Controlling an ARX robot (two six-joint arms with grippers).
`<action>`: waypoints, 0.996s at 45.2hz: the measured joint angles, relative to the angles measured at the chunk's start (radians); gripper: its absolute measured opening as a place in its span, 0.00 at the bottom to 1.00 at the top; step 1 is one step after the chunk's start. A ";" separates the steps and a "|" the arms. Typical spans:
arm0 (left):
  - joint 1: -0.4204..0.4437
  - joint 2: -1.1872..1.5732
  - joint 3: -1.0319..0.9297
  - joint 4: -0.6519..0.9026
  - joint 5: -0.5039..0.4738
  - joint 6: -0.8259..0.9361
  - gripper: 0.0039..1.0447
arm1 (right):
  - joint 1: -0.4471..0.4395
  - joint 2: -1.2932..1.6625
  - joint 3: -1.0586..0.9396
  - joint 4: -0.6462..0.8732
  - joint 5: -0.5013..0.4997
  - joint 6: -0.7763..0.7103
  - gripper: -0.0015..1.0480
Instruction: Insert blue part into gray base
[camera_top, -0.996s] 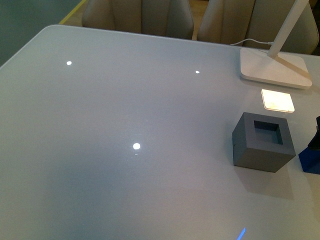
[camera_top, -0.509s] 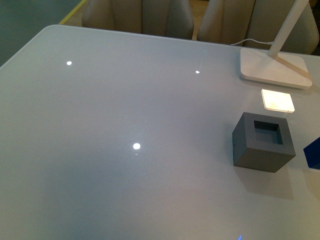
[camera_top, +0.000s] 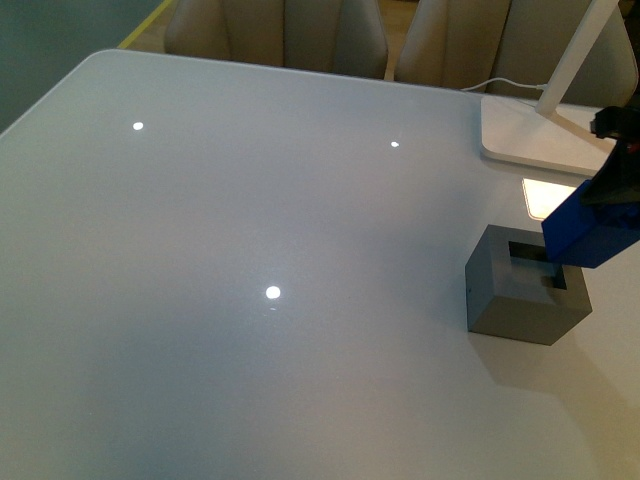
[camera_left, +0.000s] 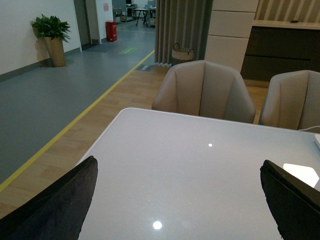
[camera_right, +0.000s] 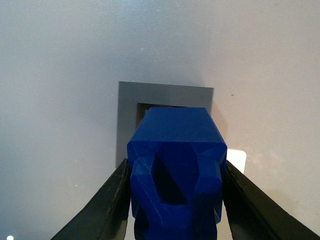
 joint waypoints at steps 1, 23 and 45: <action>0.000 0.000 0.000 0.000 0.000 0.000 0.93 | 0.013 0.005 0.004 0.000 0.006 0.012 0.42; 0.000 0.000 0.000 0.000 0.000 0.000 0.93 | 0.052 0.053 0.012 0.010 0.034 0.094 0.42; 0.000 0.000 0.000 0.000 0.000 0.000 0.93 | 0.063 0.089 0.012 0.017 0.040 0.118 0.42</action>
